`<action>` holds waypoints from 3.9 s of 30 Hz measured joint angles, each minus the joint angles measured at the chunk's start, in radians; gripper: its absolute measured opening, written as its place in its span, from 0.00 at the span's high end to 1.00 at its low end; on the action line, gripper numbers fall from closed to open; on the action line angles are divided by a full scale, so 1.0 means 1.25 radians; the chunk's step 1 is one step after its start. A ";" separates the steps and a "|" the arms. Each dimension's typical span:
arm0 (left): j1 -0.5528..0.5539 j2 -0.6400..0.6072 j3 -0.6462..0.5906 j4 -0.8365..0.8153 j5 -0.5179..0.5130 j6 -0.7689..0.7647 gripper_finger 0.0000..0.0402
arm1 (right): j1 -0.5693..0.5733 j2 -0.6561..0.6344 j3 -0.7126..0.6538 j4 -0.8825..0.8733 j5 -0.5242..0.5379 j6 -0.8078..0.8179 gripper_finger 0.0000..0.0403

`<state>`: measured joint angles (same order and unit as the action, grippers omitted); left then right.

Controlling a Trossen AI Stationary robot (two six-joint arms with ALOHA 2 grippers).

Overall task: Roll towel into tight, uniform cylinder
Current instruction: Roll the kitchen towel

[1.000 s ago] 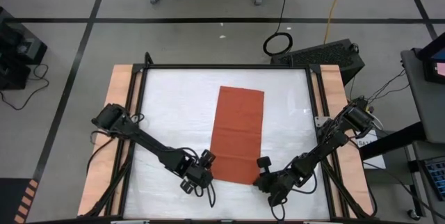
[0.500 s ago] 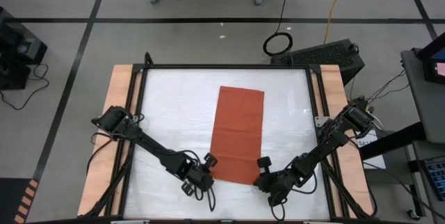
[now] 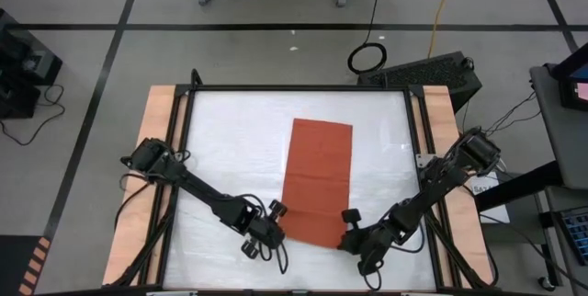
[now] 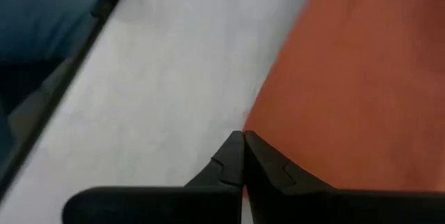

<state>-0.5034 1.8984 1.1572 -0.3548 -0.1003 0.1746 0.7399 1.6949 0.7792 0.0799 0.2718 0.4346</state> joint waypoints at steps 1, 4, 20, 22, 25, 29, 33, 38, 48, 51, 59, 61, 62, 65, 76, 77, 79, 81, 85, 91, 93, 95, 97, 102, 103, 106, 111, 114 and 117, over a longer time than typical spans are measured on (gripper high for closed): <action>0.002 -0.009 0.000 0.007 0.009 -0.006 1.00 | 0.000 -0.011 0.000 -0.007 -0.011 0.002 1.00; 0.005 -0.034 0.000 0.023 0.026 -0.026 1.00 | 0.000 -0.049 0.000 -0.029 -0.011 0.005 1.00; 0.010 -0.073 0.000 0.045 0.027 -0.059 1.00 | 0.030 -0.019 0.001 -0.099 0.035 -0.057 0.64; 0.011 -0.073 0.000 0.051 0.027 -0.059 1.00 | 0.038 -0.009 0.001 -0.098 0.051 -0.073 0.60; 0.011 -0.073 0.000 0.047 0.027 -0.059 1.00 | 0.043 0.000 0.000 -0.097 0.057 -0.083 0.57; 0.012 -0.073 0.000 0.049 0.026 -0.059 1.00 | 0.041 0.013 0.000 -0.088 0.055 -0.088 0.57; 0.015 -0.073 0.000 0.050 0.026 -0.065 1.00 | 0.041 0.034 0.001 -0.081 0.053 -0.087 0.60; 0.015 -0.073 0.000 0.051 0.026 -0.067 1.00 | 0.032 0.061 0.003 -0.079 0.034 -0.062 0.66; 0.015 -0.073 0.000 0.047 0.017 -0.114 1.00 | 0.026 0.072 0.002 -0.060 0.030 -0.002 0.97; 0.015 -0.073 0.000 0.047 0.016 -0.156 1.00 | 0.037 0.064 0.001 -0.044 0.037 0.033 0.98; 0.020 -0.073 0.000 0.047 0.008 -0.283 1.00 | 0.074 0.032 -0.002 -0.041 0.026 0.162 0.99; 0.026 -0.073 -0.005 0.050 0.007 -0.322 1.00 | 0.083 0.031 -0.002 -0.041 0.026 0.199 0.99; 0.027 -0.073 -0.011 0.050 0.008 -0.342 1.00 | 0.088 0.031 -0.002 -0.041 0.026 0.220 0.99; 0.034 -0.073 -0.043 0.073 0.018 -0.398 1.00 | 0.102 0.030 -0.002 -0.040 0.026 0.274 0.99; 0.051 -0.073 -0.133 0.261 0.130 -0.393 1.00 | 0.111 0.028 -0.002 -0.035 0.026 0.376 0.99; 0.042 -0.073 -0.133 0.286 0.157 -0.367 0.99 | 0.111 0.028 -0.002 -0.035 0.026 0.376 0.99; 0.017 -0.073 -0.132 0.321 0.179 -0.324 0.96 | 0.111 0.028 -0.002 -0.035 0.026 0.379 0.99; -0.010 -0.073 -0.132 0.323 0.172 -0.276 0.92 | 0.110 0.028 -0.002 -0.032 0.027 0.379 0.99; -0.066 -0.073 -0.132 0.320 0.052 -0.184 0.82 | 0.110 0.028 -0.001 -0.031 0.027 0.379 0.99; -0.120 -0.033 -0.132 0.324 -0.097 -0.086 0.61 | 0.110 0.027 -0.001 -0.031 0.029 0.385 0.99; -0.117 -0.005 -0.132 0.338 -0.096 -0.086 0.55 | 0.110 0.027 -0.001 -0.031 0.029 0.390 0.99; -0.116 0.018 -0.133 0.359 -0.100 -0.091 0.53 | 0.110 0.027 -0.001 -0.031 0.032 0.391 0.99; -0.117 0.032 -0.132 0.398 -0.120 -0.085 0.52 | 0.109 0.027 -0.001 -0.031 0.032 0.391 0.99; -0.116 0.049 -0.132 0.447 -0.134 -0.051 0.58 | 0.104 0.026 0.000 -0.030 0.032 0.400 1.00; -0.116 0.049 -0.132 0.448 -0.134 -0.044 0.60 | 0.103 0.026 0.000 -0.029 0.032 0.400 1.00; -0.116 0.049 -0.132 0.447 -0.143 -0.029 0.67 | 0.100 0.026 0.000 -0.024 0.033 0.397 1.00; -0.110 0.057 -0.132 0.448 -0.155 -0.028 0.77 | 0.098 0.026 0.000 -0.018 0.033 0.391 1.00; -0.111 0.067 -0.132 0.455 -0.156 -0.028 0.82 | 0.098 0.026 0.000 -0.018 0.033 0.391 1.00; -0.111 0.071 -0.132 0.462 -0.155 -0.027 0.87 | 0.097 0.026 0.000 -0.018 0.033 0.391 1.00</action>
<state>-0.6419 1.9873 0.9928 0.2227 -0.2943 0.1410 0.8613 1.7275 0.7792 0.0574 0.3126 0.9231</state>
